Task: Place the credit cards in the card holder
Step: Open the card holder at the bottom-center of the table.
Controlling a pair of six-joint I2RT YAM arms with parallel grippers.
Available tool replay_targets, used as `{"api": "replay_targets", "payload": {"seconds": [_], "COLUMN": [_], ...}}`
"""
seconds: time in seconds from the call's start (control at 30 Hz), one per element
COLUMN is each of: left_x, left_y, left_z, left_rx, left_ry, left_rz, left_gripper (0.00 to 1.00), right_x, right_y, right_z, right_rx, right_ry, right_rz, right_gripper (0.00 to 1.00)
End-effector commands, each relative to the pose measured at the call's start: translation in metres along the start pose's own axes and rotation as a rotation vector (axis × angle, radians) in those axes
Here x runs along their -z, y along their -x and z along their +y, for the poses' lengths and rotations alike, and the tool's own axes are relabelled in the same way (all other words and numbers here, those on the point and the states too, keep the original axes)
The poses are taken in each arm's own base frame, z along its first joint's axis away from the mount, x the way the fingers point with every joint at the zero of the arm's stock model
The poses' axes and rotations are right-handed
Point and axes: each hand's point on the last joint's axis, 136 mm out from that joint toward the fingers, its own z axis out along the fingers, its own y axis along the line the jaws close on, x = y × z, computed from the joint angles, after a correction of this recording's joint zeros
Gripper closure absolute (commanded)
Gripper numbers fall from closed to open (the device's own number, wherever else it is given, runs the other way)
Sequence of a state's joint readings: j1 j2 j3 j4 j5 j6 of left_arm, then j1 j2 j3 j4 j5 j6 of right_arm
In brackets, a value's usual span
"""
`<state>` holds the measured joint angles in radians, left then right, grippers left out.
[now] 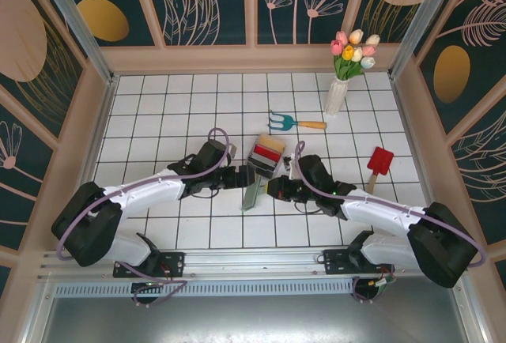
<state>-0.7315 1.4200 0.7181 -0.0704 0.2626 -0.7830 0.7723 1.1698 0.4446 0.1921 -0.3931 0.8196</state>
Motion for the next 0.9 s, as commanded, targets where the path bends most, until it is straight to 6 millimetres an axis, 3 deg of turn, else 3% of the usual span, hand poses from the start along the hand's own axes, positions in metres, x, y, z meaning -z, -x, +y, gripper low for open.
{"api": "replay_targets", "payload": {"seconds": [0.0,0.13,0.37,0.5,0.57,0.73,0.8,0.87], "left_x": [0.006,0.003,-0.01,-0.009,-0.009,-0.005,-0.002,0.0], "left_y": [0.001,-0.001,-0.008,-0.008,-0.01,-0.008,-0.008,-0.011], "left_z": [-0.02,-0.022,-0.001,0.013,0.02,0.04,0.043,0.047], "left_rx": [-0.016,-0.036,-0.029,-0.026,-0.033,-0.024,-0.012,0.007], "left_ry": [-0.097,-0.109,-0.026,0.044,0.074,0.172,0.178,0.174], "left_rz": [-0.001,0.013,0.043,0.029,0.036,0.001,-0.018,-0.031], "left_gripper": [0.13,0.15,0.4,0.49,0.58,0.71,0.81,0.91], "right_x": [-0.001,-0.003,-0.007,-0.006,-0.005,-0.001,-0.001,0.0], "right_y": [0.013,0.014,0.009,0.009,0.009,0.012,0.011,0.012], "right_z": [0.027,0.021,0.012,0.01,0.011,0.013,0.003,-0.023], "right_rx": [0.024,0.006,-0.013,-0.014,-0.013,-0.002,0.001,-0.011], "right_ry": [0.086,0.048,0.03,0.018,0.023,0.011,-0.041,-0.176], "right_rz": [-0.019,-0.018,-0.005,-0.011,-0.01,-0.02,-0.014,-0.023], "right_gripper": [0.95,0.95,0.94,0.94,0.94,0.94,0.94,0.94]}}
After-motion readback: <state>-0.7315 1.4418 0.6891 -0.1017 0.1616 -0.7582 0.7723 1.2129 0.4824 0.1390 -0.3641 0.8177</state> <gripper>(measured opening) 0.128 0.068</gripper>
